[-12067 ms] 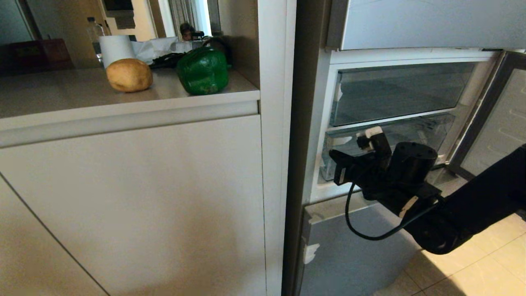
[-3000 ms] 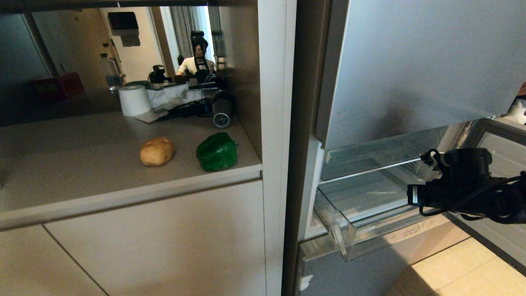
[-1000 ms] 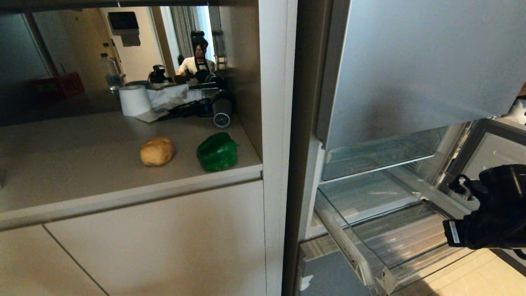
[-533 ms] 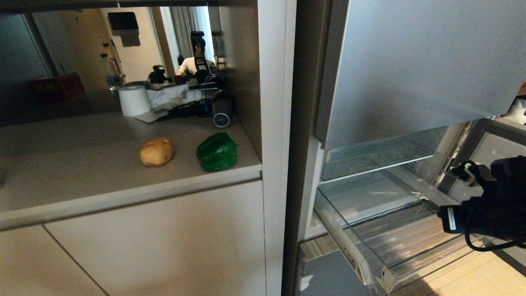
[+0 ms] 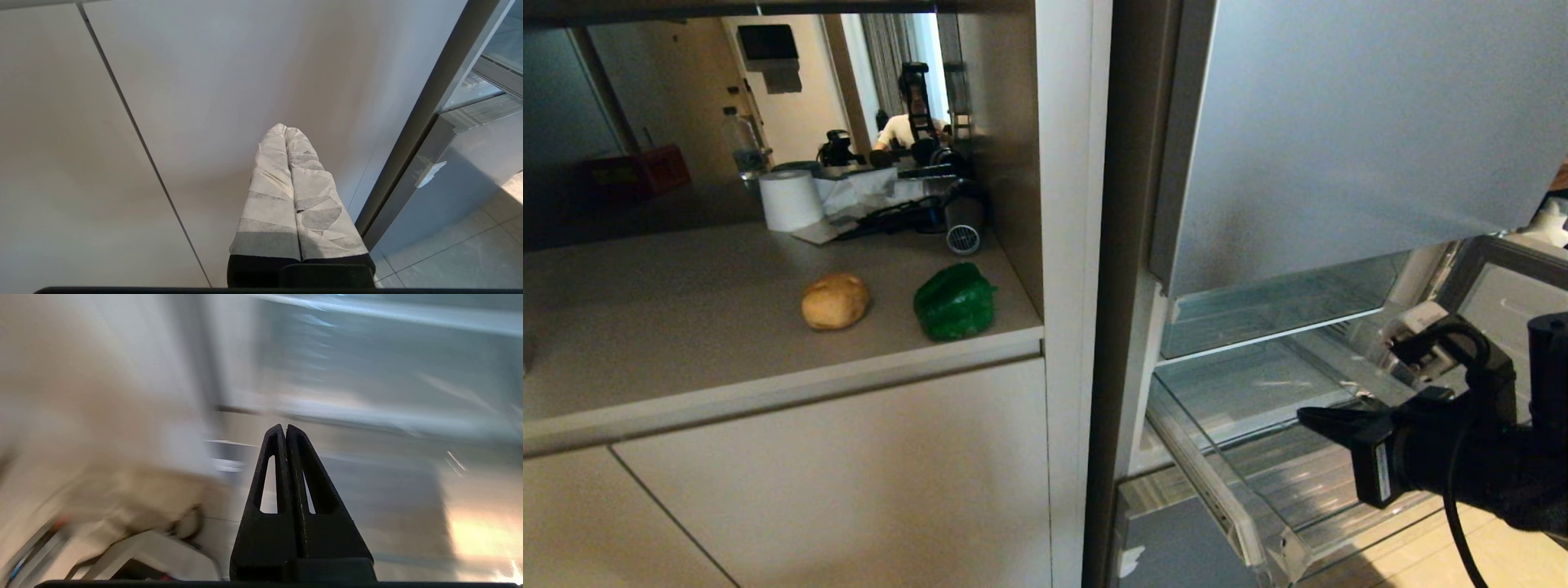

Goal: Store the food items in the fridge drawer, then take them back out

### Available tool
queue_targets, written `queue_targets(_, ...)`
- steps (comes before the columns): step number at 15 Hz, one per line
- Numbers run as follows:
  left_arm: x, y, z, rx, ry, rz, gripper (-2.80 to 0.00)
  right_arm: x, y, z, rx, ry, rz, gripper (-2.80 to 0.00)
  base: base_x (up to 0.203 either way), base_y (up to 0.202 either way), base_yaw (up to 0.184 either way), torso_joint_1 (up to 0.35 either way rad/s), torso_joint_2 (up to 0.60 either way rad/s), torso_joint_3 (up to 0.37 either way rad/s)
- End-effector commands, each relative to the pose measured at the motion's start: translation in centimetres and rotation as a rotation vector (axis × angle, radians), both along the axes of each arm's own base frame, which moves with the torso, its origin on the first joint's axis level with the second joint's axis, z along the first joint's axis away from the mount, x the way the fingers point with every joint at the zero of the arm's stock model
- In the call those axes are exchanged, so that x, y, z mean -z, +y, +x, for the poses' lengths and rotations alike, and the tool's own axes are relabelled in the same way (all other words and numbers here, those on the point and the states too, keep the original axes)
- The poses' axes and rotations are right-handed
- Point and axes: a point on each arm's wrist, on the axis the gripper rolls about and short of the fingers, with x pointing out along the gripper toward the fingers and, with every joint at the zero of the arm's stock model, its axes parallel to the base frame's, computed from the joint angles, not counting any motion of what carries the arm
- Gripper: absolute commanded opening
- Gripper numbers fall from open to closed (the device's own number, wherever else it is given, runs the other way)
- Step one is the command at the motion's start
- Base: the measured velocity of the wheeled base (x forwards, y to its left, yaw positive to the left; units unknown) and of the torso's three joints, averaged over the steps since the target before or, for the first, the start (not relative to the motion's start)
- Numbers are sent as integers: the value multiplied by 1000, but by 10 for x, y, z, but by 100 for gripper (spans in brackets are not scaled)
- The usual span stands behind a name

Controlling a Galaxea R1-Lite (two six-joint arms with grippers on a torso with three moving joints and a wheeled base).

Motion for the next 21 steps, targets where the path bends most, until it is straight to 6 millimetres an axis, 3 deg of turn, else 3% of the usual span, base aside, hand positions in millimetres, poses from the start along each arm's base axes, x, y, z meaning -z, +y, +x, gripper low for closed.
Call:
queue_targets(1, 0, 0, 0, 0, 0, -1, -280, -15, 27, -21, -168, -52, 29, -280, 0, 0, 0, 0, 0, 0)
queue_targets(3, 0, 0, 0, 0, 1, -1, -280, -22, 54, -15, -247, -53, 31, -280, 0, 0, 0, 0, 0, 0)
queue_targets(9, 0, 0, 0, 0, 1, 0, -280, -43, 143, 39, -351, -175, 95, -280, 0, 0, 0, 0, 0, 0)
queue_targets(10, 0, 0, 0, 1, 1, -1, -280, -46, 157, 48, -355, -198, 109, 0, 0, 0, 0, 0, 0, 0)
queue_targets(14, 0, 0, 0, 0, 1, -1, -280, -50, 211, 75, -356, -280, 161, 0, 0, 0, 0, 0, 0, 0)
queue_targets(21, 0, 0, 0, 0, 1, -1, -280, -42, 266, 107, -320, -350, 209, 0, 0, 0, 0, 0, 0, 0)
